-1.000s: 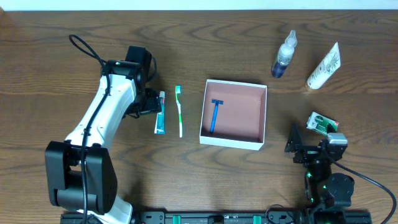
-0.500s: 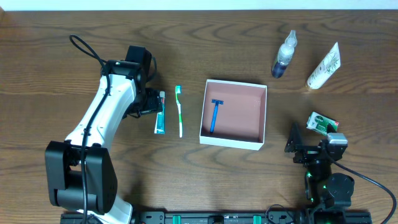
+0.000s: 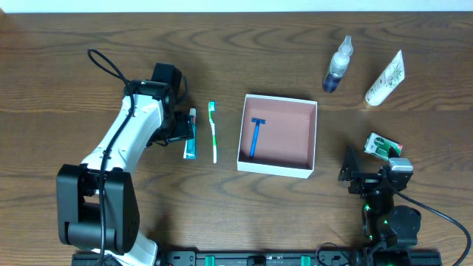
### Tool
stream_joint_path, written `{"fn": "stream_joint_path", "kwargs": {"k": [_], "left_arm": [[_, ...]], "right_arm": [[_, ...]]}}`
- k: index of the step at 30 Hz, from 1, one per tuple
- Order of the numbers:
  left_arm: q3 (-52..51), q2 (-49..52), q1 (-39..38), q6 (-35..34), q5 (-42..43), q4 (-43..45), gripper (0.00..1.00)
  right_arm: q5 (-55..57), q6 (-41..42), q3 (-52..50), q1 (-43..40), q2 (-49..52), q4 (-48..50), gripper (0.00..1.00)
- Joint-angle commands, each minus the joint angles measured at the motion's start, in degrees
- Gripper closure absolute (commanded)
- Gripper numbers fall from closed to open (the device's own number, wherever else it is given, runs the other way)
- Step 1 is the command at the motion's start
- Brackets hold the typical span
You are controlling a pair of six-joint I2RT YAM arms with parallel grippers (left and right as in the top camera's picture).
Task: Pack container
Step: 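Lower left gripper over the toothpaste tube and close on it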
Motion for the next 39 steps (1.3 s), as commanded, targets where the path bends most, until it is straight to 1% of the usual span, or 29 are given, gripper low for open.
{"fn": "stream_joint_path", "kwargs": {"k": [1,19,24,39], "left_arm": [[0.04,0.37,0.22,0.37,-0.02,0.17,0.12],[0.02,0.37,0.20,0.37,0.02,1.62,0.12],[0.02,0.37,0.20,2.54,5.16,2.60,0.12],[0.02,0.37,0.20,2.97,5.38,3.39,0.12]], "right_arm": [[-0.20,-0.59,-0.11,-0.33,-0.37,-0.24,0.01],[-0.20,-0.59,-0.11,-0.33,-0.37,-0.24,0.01],[-0.20,-0.59,-0.11,-0.33,-0.37,-0.24,0.01],[-0.20,-0.59,-0.11,-0.33,-0.37,-0.24,0.01]]}}
